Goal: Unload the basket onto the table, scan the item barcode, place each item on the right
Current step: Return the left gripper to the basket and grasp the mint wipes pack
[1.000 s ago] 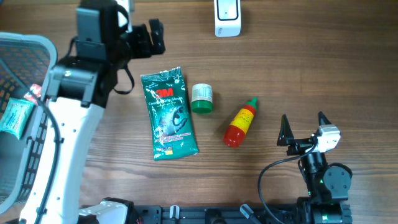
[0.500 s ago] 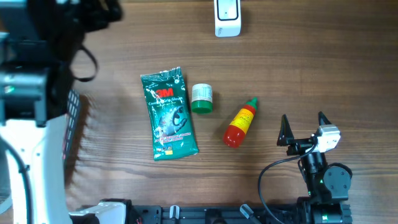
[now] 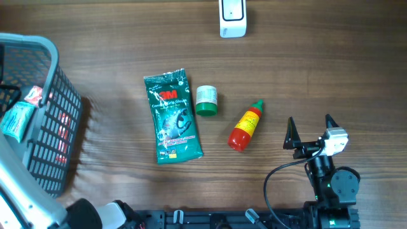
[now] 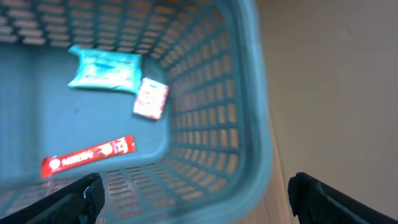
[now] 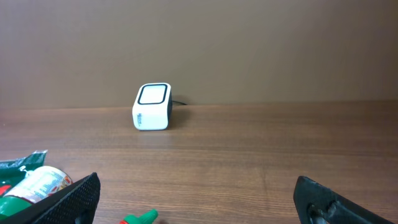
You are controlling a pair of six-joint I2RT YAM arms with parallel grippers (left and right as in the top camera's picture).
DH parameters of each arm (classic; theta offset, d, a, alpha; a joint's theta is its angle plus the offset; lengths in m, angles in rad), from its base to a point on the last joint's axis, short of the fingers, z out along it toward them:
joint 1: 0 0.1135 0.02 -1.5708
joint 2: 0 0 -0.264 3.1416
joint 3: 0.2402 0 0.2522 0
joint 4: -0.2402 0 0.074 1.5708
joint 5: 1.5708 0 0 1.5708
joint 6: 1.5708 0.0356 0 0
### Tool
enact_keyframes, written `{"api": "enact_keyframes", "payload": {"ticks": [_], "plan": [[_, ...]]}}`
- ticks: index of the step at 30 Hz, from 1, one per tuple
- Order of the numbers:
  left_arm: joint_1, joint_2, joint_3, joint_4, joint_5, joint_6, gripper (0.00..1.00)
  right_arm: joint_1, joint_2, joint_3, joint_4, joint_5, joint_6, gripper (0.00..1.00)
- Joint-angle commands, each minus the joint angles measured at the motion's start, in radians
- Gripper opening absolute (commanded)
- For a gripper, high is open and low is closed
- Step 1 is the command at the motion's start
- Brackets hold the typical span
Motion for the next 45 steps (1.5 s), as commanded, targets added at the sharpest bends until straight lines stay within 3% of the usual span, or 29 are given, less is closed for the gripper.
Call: {"api": "enact_keyframes", "payload": {"ticks": [1, 6, 10, 13, 15, 16, 23, 28, 33, 36, 40, 43, 45], "plan": [[0.040, 0.048, -0.042, -0.003, -0.066, -0.208, 0.97, -0.002, -0.001, -0.001, 0.002, 0.011, -0.010, 1.00], [0.074, 0.100, -0.211, 0.035, -0.203, -0.518, 0.97, -0.002, -0.001, -0.001, 0.002, 0.011, -0.010, 1.00], [0.074, 0.113, -0.346, 0.130, -0.256, -0.692, 0.82, -0.002, -0.001, -0.001, 0.002, 0.011, -0.010, 1.00], [0.074, 0.113, -0.473, 0.318, -0.290, -0.696, 0.80, -0.002, -0.001, -0.001, 0.002, 0.011, -0.010, 1.00], [0.076, 0.116, -0.552, 0.439, -0.293, -0.696, 0.98, -0.002, -0.001, -0.001, 0.002, 0.011, -0.010, 1.00], [0.078, 0.120, -0.574, 0.475, -0.293, -0.696, 1.00, -0.002, -0.001, -0.001, 0.002, 0.011, -0.010, 1.00], [0.096, 0.261, -0.626, 0.616, -0.293, -0.697, 1.00, -0.002, -0.001, -0.001, 0.002, 0.011, -0.010, 1.00], [0.101, 0.382, -0.626, 0.654, -0.293, -0.711, 0.80, -0.002, -0.001, -0.001, 0.002, 0.011, -0.011, 1.00], [0.109, 0.430, -0.626, 0.679, -0.317, -0.711, 0.86, -0.002, -0.001, -0.001, 0.002, 0.011, -0.011, 1.00], [0.130, 0.447, -0.627, 0.686, -0.338, -0.711, 0.83, -0.002, -0.001, -0.001, 0.002, 0.011, -0.010, 1.00], [0.174, 0.494, -0.627, 0.715, -0.338, -0.710, 0.74, -0.002, -0.001, -0.001, 0.002, 0.011, -0.011, 1.00], [0.187, 0.531, -0.627, 0.726, -0.334, -0.710, 0.58, -0.002, -0.001, -0.001, 0.002, 0.011, -0.010, 1.00], [0.188, 0.553, -0.627, 0.728, -0.323, -0.710, 0.54, -0.002, -0.001, -0.001, 0.002, 0.011, -0.011, 1.00]]}}
